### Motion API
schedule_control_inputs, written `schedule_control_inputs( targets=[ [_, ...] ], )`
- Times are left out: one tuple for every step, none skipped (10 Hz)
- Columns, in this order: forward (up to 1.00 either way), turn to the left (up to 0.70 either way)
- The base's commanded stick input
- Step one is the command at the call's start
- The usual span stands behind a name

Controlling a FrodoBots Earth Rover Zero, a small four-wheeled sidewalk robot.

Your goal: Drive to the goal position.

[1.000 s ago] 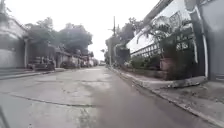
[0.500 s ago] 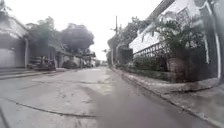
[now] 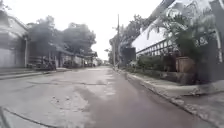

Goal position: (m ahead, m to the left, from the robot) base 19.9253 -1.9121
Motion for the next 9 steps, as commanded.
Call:
schedule_control_inputs(
  targets=[
    [0.7,0.0],
    [0.7,0.0],
    [0.7,0.0],
    [0.7,0.0],
    [0.7,0.0],
    [0.7,0.0],
    [0.7,-0.35],
    [0.7,-0.35],
    [0.7,-0.31]
  ],
)
